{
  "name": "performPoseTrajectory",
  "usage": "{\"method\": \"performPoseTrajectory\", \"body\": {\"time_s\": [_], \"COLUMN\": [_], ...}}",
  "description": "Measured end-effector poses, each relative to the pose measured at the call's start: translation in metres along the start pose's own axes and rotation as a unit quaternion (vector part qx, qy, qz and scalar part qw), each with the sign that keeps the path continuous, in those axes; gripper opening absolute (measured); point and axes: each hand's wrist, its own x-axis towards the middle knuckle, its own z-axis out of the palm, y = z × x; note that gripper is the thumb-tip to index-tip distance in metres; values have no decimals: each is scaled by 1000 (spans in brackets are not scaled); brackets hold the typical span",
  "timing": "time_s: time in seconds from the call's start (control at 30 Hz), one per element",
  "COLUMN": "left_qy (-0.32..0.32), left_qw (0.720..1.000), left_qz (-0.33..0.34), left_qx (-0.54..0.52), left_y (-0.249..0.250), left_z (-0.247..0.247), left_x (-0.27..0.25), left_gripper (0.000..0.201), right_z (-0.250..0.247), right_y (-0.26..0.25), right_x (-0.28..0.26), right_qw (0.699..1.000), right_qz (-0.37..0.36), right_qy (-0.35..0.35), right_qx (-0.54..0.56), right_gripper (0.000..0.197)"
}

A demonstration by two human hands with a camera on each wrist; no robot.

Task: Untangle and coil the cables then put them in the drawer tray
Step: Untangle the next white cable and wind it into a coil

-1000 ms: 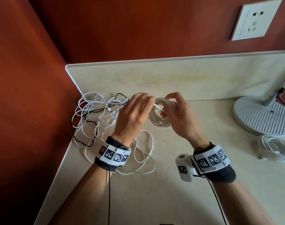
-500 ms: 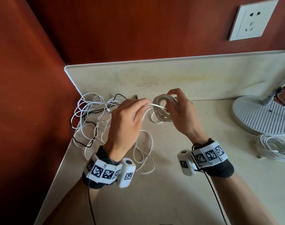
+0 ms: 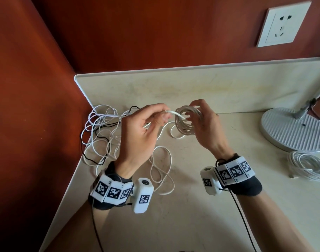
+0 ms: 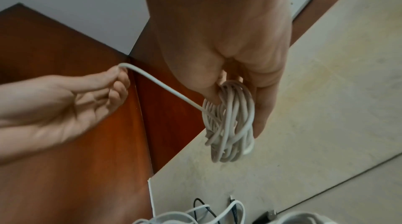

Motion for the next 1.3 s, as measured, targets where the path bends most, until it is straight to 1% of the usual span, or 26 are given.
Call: {"method": "performPoseTrajectory", "body": {"time_s": [0.1,0.2,0.3,0.37,0.43,0.53,0.57,0.63,0.67,0.7,0.73,0.77,0.8,0.83,0.87,0.93,0.97,1.03,1.1,1.13,1.2,1.3], "left_qy": [-23,-1,39,60,55,13,-15,-88,-124,-158,-188,-210,-225,-234,-236,-229,-228,-204,-176,-156,-127,-118], "left_qw": [999,999,998,998,998,996,993,977,969,961,954,949,949,952,956,965,966,969,968,965,954,933], "left_qz": [37,44,28,25,15,-38,-58,-96,-111,-113,-105,-97,-92,-92,-93,-93,-102,-137,-179,-202,-248,-302], "left_qx": [26,0,-30,-15,16,75,105,167,183,196,207,212,202,176,147,93,71,31,-27,-56,-110,-155], "left_y": [4,8,3,-8,-25,-49,-56,-65,-68,-70,-71,-70,-70,-71,-73,-75,-75,-71,-71,-70,-69,-66], "left_z": [4,3,-2,-5,-10,-13,-12,-7,-4,-1,3,6,7,8,9,8,7,7,7,7,9,17], "left_x": [3,21,49,68,85,98,98,94,89,84,79,73,67,61,58,54,54,55,57,58,59,58], "left_gripper": [9,11,12,15,15,8,6,5,5,6,11,21,33,38,34,10,10,16,5,10,16,18], "right_z": [3,6,3,-3,-8,-13,-13,-16,-17,-19,-21,-23,-24,-25,-26,-26,-27,-26,-25,-24,-20,-13], "right_y": [-2,-8,-12,-16,-23,-34,-38,-44,-47,-49,-51,-52,-52,-52,-52,-50,-48,-46,-45,-44,-43,-42], "right_x": [-3,-7,-9,-9,-12,-18,-19,-20,-19,-18,-16,-14,-13,-11,-9,-5,-4,-2,-2,-2,-2,-4], "right_qw": [998,992,987,981,974,975,975,971,970,972,975,978,980,981,981,981,981,982,984,983,981,976], "right_qz": [-18,-24,-43,-69,-94,-103,-100,-100,-105,-109,-107,-101,-95,-90,-88,-86,-85,-84,-80,-78,-75,-75], "right_qy": [-21,-70,-133,-174,-204,-192,-182,-163,-151,-138,-123,-104,-84,-72,-67,-66,-67,-66,-59,-55,-57,-67], "right_qx": [-55,-104,-80,-53,-27,42,78,143,157,158,152,150,152,156,158,159,159,153,151,155,170,193], "right_gripper": [13,14,17,18,18,26,35,61,67,64,53,40,30,25,22,22,22,23,22,20,18,15]}}
